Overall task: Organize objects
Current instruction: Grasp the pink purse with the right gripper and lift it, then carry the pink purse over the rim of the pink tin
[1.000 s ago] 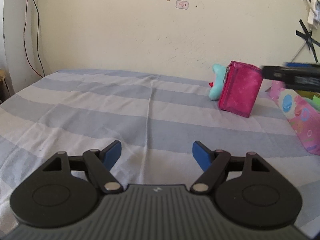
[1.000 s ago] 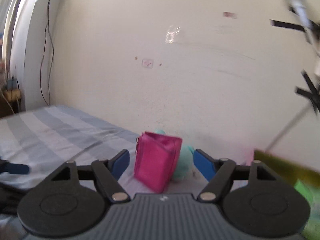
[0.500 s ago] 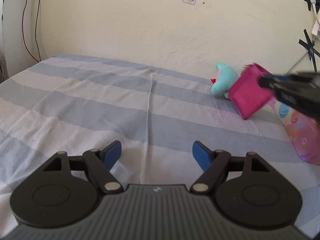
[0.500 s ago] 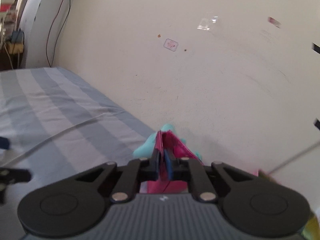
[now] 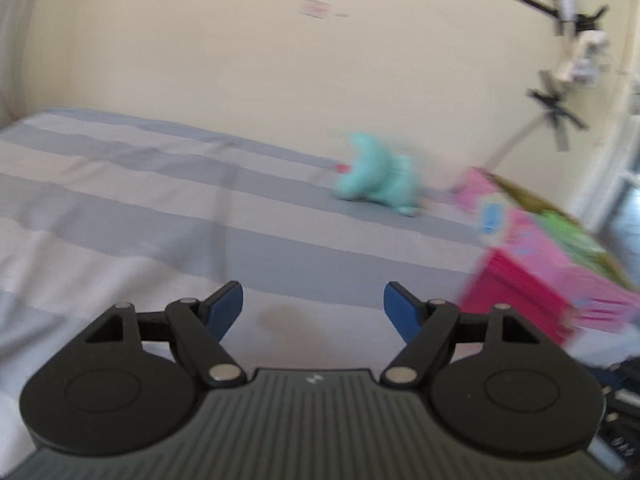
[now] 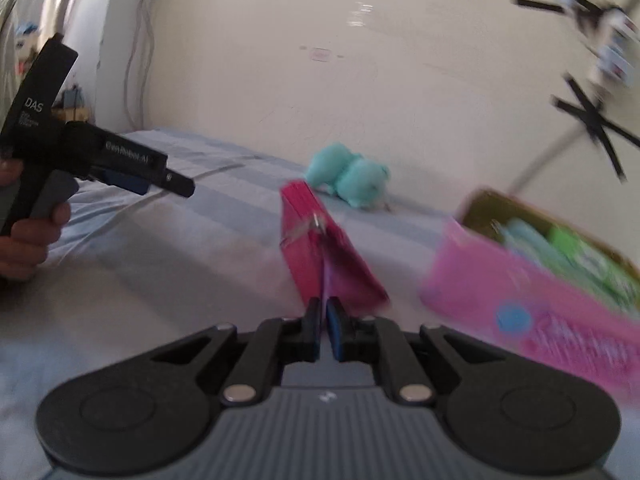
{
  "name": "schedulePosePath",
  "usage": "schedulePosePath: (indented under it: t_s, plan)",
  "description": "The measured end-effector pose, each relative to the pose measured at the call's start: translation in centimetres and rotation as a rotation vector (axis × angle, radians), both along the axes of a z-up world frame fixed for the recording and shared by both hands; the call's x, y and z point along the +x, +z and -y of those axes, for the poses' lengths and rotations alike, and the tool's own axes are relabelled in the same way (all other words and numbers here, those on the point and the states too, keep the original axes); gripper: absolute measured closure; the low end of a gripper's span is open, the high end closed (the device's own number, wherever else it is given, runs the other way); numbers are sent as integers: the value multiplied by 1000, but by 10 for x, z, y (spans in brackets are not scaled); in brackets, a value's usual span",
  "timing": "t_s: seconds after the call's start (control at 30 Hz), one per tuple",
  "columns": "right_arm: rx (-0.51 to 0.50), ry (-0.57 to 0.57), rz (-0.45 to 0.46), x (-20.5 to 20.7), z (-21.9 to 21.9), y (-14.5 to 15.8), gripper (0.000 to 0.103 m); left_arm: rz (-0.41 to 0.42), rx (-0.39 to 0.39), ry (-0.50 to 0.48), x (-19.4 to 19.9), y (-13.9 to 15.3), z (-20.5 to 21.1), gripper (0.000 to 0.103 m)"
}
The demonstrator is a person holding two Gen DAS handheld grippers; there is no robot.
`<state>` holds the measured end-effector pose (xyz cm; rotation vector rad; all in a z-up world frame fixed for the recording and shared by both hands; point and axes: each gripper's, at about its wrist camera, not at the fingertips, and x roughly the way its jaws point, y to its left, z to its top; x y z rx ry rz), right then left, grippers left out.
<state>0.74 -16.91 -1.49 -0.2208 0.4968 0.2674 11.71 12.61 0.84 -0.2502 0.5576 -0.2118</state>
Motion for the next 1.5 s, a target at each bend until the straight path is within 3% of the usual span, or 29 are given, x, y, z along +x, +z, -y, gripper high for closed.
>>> schedulePosePath:
  t_s: [0.07, 0.2, 0.37, 0.4, 0.53, 0.83, 0.9, 0.93, 0.97, 1.03, 1.1, 1.17, 1.2, 1.27, 1.33, 1.4, 1.5]
  plan:
    - [31, -36, -16, -13, 16, -1, 97, 38, -1, -75, -6, 7, 16, 25]
    - [41, -60, -2, -16, 27, 2, 92, 147, 86, -184, -17, 20, 56, 23]
    - [102, -35, 11, 1, 25, 8, 84, 131, 138, -258, 0, 17, 85, 23]
    - [103, -31, 18, 2, 26, 8, 80, 110, 134, -268, 7, 14, 87, 23]
    - [98, 11, 17, 16, 16, 6, 79, 52, 66, -317, 25, 5, 84, 23]
    - [146, 49, -76, 58, 10, -8, 78, 16, -14, -448, 46, -4, 96, 23]
    - [194, 50, -88, 62, 16, -8, 86, -9, -31, -474, 49, -7, 99, 27]
    - [211, 47, -91, 62, 19, -8, 86, -11, -38, -488, 49, -7, 99, 39]
    - [223, 41, -94, 62, 21, -8, 87, -12, -50, -515, 47, -6, 100, 58]
    - [229, 34, -85, 60, 23, -8, 91, -10, -57, -563, 42, -3, 106, 78]
    - [232, 32, -69, 55, 25, -7, 91, 17, -29, -589, 34, 0, 113, 80]
    - [238, 28, -65, 53, 28, -7, 91, 34, 11, -603, 27, 2, 120, 76]
    - [241, 25, -68, 52, 29, -8, 91, 30, 31, -594, 26, 3, 121, 69]
    - [234, 11, -84, 50, 34, -8, 93, 20, 51, -521, 32, 4, 117, 22]
    - [275, 14, -107, 48, 48, -8, 94, 29, 9, -460, 39, 7, 105, 20]
    - [307, -7, -118, 43, 69, -11, 94, 18, -31, -473, 46, 9, 101, 20]
    - [353, -81, -125, 36, 102, -13, 91, 40, -8, -537, 43, 12, 113, 20]
